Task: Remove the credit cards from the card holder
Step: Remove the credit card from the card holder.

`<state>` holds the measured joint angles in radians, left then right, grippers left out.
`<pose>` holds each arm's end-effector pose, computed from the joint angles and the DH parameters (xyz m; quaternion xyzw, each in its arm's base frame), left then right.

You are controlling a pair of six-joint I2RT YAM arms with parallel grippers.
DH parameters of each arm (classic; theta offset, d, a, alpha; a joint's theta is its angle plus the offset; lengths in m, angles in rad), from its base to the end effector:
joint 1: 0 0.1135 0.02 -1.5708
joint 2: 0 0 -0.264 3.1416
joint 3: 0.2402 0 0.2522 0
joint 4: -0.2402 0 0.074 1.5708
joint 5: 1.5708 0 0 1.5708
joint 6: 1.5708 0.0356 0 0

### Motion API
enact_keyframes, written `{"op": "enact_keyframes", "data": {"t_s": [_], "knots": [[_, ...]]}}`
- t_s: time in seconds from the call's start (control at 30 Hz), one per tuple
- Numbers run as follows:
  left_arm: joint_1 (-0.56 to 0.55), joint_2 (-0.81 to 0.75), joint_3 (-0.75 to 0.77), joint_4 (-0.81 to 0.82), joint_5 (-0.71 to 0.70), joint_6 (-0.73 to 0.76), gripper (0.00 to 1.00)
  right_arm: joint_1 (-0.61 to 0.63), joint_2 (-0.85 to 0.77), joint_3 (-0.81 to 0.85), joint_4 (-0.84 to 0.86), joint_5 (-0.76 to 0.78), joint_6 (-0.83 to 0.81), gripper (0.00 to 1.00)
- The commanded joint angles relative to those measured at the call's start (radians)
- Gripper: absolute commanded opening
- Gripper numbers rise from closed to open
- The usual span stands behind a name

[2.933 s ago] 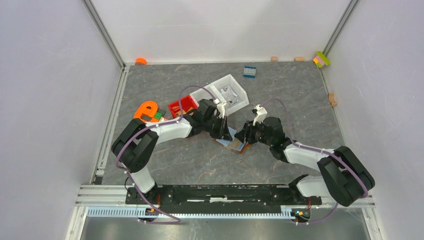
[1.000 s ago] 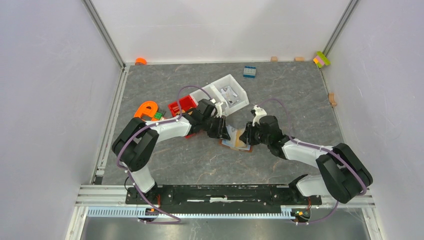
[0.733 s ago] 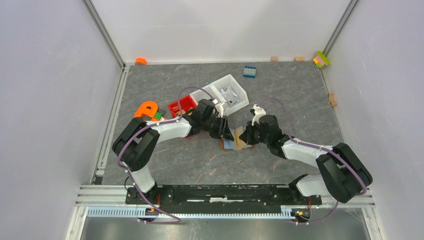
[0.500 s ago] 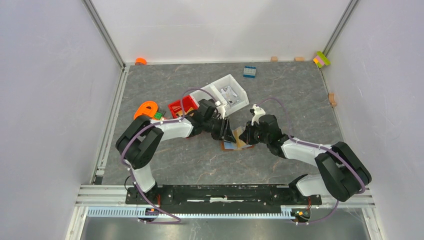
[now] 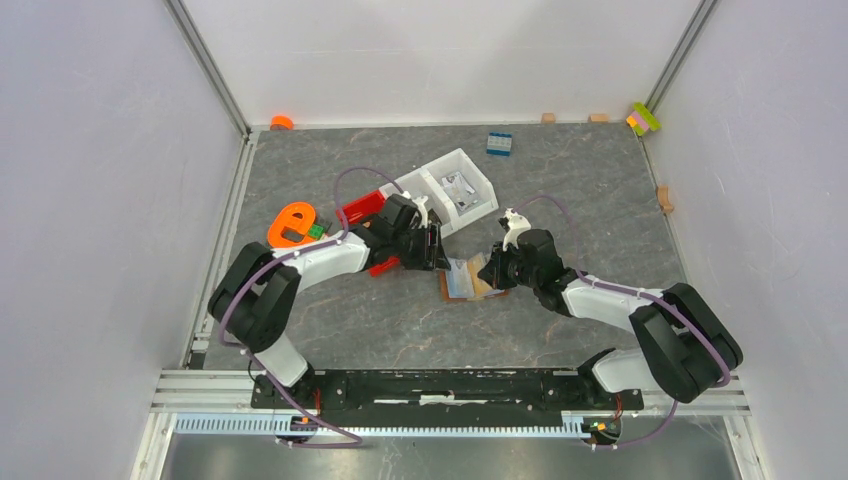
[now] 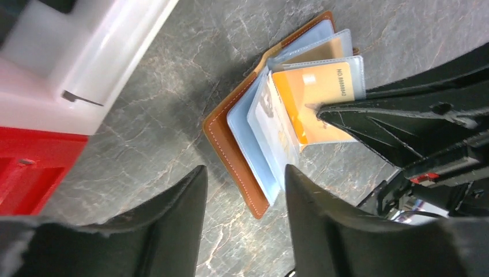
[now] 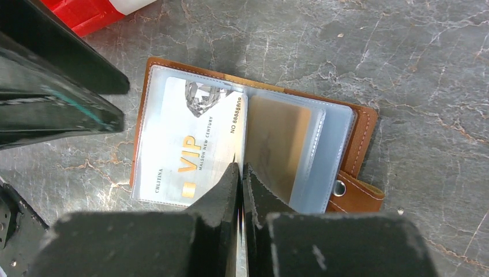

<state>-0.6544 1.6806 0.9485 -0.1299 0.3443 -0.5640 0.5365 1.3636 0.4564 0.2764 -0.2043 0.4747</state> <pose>0.2634 -0.2172 0.1752 0.1011 0.9204 -0.3274 0.1885 0.2127 0.1349 0.1516 -0.0736 0.8851 0.2977 0.3501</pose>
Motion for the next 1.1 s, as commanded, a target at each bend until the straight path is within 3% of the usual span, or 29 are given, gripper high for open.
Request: {"op": "enact_keyframes", "data": {"t_s": [0.0,0.13,0.27,0.43,0.53,0.7,0.77,0.87,1.07], "knots": [[-0.004,-0.065,-0.005,-0.040,-0.111,0.027,0.67,-0.003,-0.010,0.020,-0.001,0.023,-0.007,0.07],[-0.004,-0.005,0.004,-0.013,-0.023,0.011,0.82,-0.005,-0.017,0.016,0.000,0.024,-0.007,0.07],[-0.004,0.069,0.005,0.082,0.149,-0.035,0.80,-0.004,-0.013,0.016,0.004,0.014,-0.005,0.08],[-0.002,0.127,0.011,0.123,0.198,-0.065,0.68,-0.005,-0.016,0.013,0.010,0.007,-0.001,0.07],[0.003,0.142,-0.009,0.217,0.270,-0.110,0.46,-0.004,-0.029,0.011,0.001,0.028,-0.004,0.09],[0.022,0.109,-0.059,0.322,0.306,-0.147,0.08,-0.005,-0.100,0.017,-0.075,0.163,-0.019,0.36],[0.022,0.078,-0.077,0.344,0.303,-0.145,0.05,-0.004,-0.149,0.001,-0.076,0.196,-0.021,0.45],[0.022,0.021,-0.107,0.389,0.301,-0.139,0.03,-0.004,-0.233,-0.026,-0.066,0.219,-0.032,0.47],[0.022,-0.084,-0.185,0.539,0.328,-0.159,0.02,-0.004,-0.384,-0.088,0.063,0.059,-0.075,0.36]]}}
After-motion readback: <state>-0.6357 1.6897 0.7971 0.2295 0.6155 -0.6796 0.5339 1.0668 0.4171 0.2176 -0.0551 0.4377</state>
